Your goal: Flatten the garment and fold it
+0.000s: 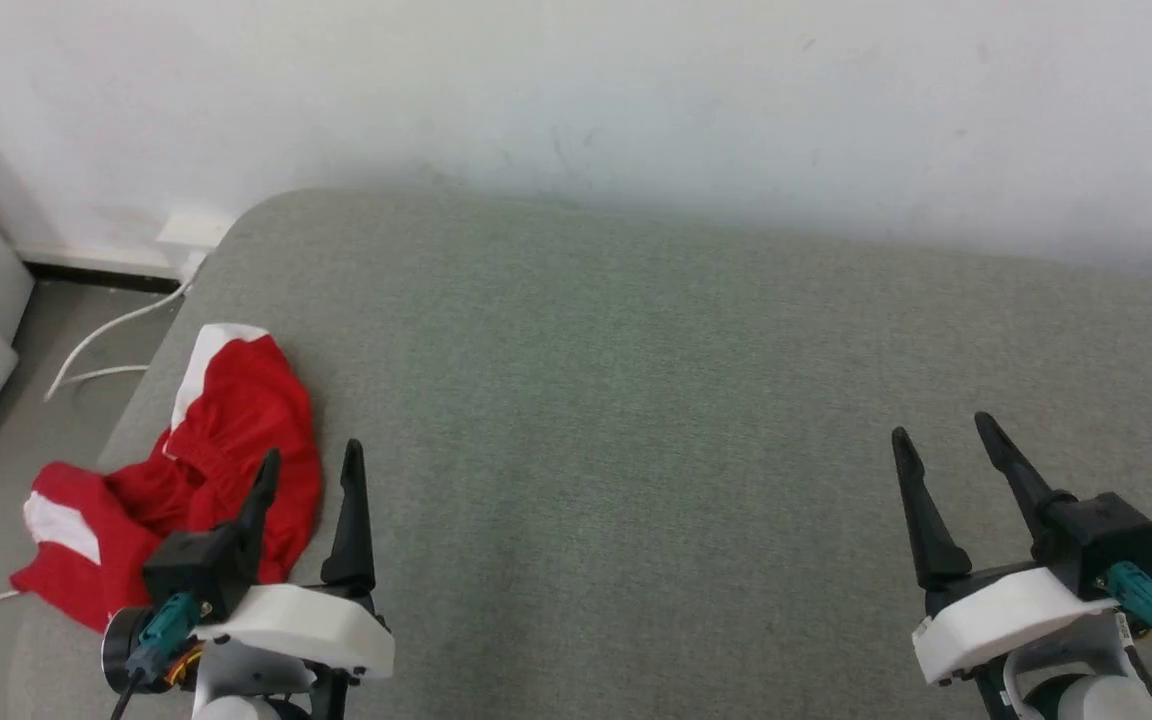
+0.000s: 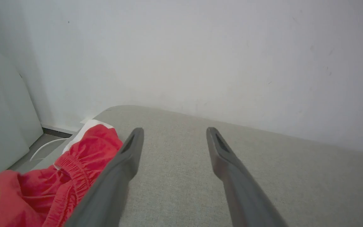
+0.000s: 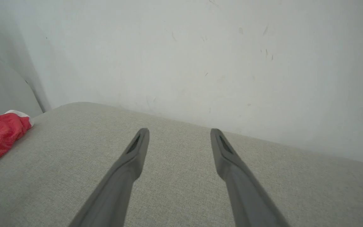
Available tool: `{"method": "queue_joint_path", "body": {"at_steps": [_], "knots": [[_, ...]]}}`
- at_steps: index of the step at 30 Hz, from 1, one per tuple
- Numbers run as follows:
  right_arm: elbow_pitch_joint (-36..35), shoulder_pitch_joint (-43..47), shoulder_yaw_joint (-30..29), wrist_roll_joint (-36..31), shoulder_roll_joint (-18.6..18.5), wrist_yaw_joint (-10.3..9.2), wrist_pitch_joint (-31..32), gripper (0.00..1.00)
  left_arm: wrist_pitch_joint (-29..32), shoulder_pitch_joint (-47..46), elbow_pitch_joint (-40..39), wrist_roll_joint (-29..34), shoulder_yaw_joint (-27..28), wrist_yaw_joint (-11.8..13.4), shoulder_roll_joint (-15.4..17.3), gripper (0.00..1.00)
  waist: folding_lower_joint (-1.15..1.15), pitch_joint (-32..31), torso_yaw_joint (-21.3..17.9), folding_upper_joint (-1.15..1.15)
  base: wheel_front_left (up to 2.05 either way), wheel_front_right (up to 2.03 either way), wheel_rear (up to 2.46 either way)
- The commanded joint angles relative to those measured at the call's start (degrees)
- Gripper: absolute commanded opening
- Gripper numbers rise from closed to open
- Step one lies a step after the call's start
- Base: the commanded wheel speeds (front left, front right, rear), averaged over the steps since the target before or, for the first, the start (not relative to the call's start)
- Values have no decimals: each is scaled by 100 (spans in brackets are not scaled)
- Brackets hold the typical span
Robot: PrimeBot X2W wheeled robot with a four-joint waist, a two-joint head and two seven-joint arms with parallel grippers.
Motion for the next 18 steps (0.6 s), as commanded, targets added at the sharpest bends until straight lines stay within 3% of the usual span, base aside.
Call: {"method": "queue_joint_path", "body": {"at_steps": [1, 18], "knots": [[-59, 1, 11, 33, 10, -2, -50, 100, -62, -76, 3, -121, 14, 44, -6, 100, 0, 47, 156, 0, 0, 0, 0], [-183, -109, 146, 82, 13, -2, -29, 100, -266, -520, 85, -196, 241, 142, -9, 100, 0, 322, 509, 0, 0, 0, 0]]}}
